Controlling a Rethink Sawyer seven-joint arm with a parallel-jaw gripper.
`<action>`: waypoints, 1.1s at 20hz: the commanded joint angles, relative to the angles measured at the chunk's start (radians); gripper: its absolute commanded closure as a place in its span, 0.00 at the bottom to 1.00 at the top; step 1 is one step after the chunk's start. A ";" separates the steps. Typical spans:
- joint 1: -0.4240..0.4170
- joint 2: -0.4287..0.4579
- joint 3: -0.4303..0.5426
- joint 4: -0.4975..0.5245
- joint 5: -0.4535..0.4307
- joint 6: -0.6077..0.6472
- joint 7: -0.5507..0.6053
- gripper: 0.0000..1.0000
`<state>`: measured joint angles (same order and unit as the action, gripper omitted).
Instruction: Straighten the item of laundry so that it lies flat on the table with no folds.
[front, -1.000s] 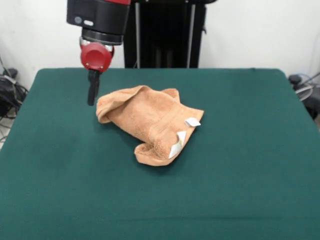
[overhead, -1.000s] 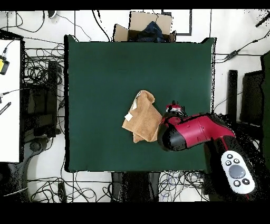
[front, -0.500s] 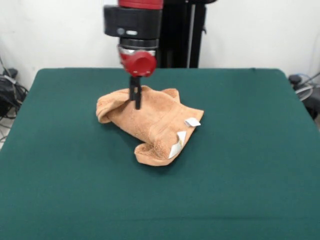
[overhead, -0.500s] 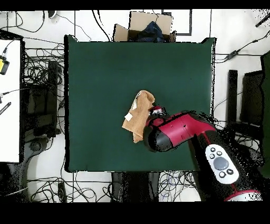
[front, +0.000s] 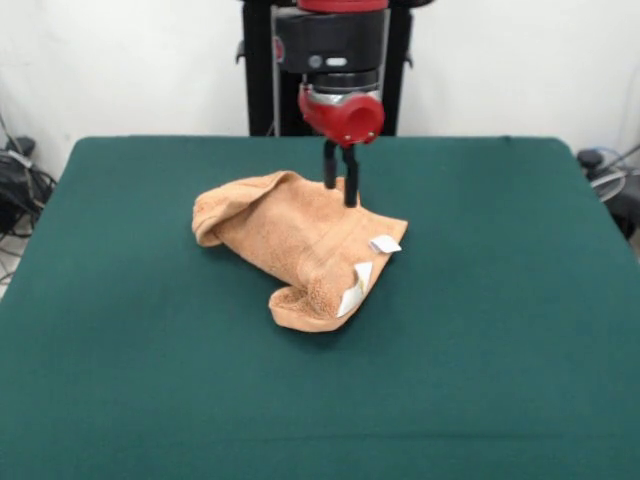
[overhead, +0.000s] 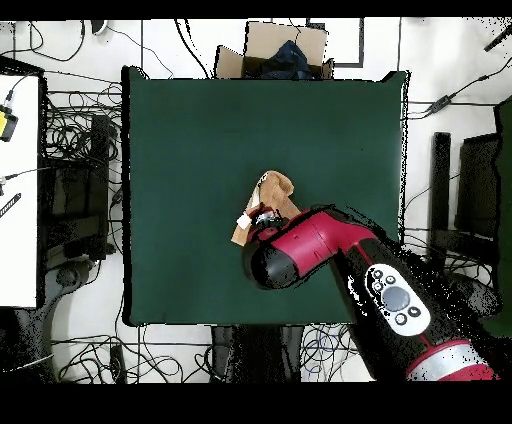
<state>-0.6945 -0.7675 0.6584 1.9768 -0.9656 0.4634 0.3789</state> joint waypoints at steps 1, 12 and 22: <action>-0.029 0.029 0.154 0.081 0.035 0.185 -0.307 0.00; 0.025 0.013 0.132 0.079 -0.009 0.299 -0.331 0.00; -0.038 -0.015 0.245 0.092 0.136 0.406 -0.497 0.00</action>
<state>-0.7244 -0.7778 0.7878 2.0120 -0.8952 0.7067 0.1287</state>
